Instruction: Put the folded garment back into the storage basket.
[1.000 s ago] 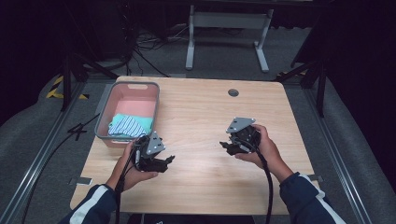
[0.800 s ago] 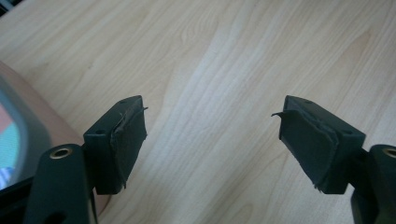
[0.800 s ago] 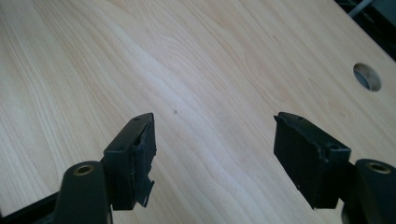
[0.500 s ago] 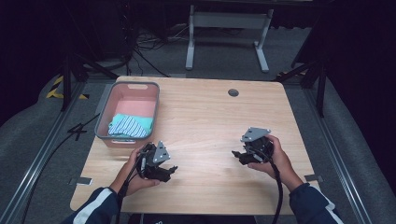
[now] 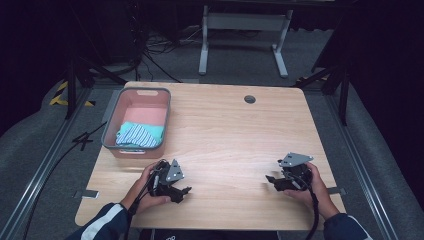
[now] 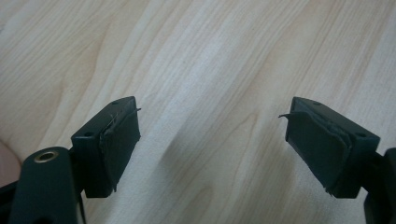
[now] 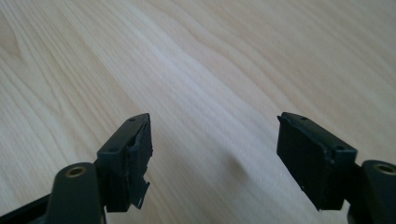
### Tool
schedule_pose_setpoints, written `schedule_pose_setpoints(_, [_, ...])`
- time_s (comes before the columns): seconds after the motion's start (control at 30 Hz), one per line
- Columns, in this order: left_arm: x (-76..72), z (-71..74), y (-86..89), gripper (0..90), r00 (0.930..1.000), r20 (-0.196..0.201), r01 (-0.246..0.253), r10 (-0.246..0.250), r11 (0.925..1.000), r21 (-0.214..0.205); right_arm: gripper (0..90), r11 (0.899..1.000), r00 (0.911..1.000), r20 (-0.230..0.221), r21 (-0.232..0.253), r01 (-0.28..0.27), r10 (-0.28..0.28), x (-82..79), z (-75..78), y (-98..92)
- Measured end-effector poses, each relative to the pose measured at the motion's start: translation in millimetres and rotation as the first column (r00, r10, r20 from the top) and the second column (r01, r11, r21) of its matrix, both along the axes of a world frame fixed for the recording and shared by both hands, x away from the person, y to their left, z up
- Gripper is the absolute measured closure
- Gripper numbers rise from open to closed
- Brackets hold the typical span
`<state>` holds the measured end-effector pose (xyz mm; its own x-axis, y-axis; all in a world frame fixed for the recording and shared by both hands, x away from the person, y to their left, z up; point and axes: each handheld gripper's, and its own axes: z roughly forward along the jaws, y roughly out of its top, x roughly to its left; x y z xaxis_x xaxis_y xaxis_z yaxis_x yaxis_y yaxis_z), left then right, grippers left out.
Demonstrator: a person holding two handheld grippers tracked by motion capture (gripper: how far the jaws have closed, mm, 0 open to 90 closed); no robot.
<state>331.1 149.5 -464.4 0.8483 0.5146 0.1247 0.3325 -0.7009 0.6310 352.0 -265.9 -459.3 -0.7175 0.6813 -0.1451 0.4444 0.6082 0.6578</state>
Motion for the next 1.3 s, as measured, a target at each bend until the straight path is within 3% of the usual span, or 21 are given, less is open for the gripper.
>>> schedule_pose_setpoints(0.17, [0.8,-5.9,1.1,17.6,0.9996,-0.027,0.010,-0.011,0.9996,-0.025,25.9,0.999,0.9997,-0.010,0.033,0.023,-0.023,-11.2,-8.6,-14.3])
schedule_pose_setpoints(0.27, [0.6,-8.3,1.5,17.6,0.9992,-0.034,0.021,-0.021,0.9996,-0.018,25.3,0.998,0.9989,-0.014,0.050,0.045,-0.045,-16.8,-12.5,-21.0])
schedule_pose_setpoints(0.43, [3.2,-15.3,9.0,16.9,0.9955,-0.094,-0.014,0.004,0.9947,-0.102,23.5,0.991,0.9964,-0.034,0.108,0.081,-0.077,-25.1,-19.8,-33.3])
schedule_pose_setpoints(0.5, [4.5,-18.4,13.0,14.4,0.9963,-0.085,0.002,-0.013,0.9917,-0.129,20.7,0.985,0.9946,-0.033,0.136,0.102,-0.099,-28.2,-22.8,-38.6])
schedule_pose_setpoints(0.57, [4.6,-18.4,13.5,14.1,0.9962,-0.086,0.006,-0.017,0.9919,-0.127,17.7,0.977,0.9922,-0.043,0.172,0.123,-0.117,-29.1,-26.5,-43.4])
schedule_pose_setpoints(1.3, [5.1,-18.9,12.2,12.8,0.9963,-0.085,0.003,-0.014,0.9914,-0.131,17.2,0.976,0.9912,-0.038,0.175,0.131,-0.127,-29.8,-27.3,-45.5])
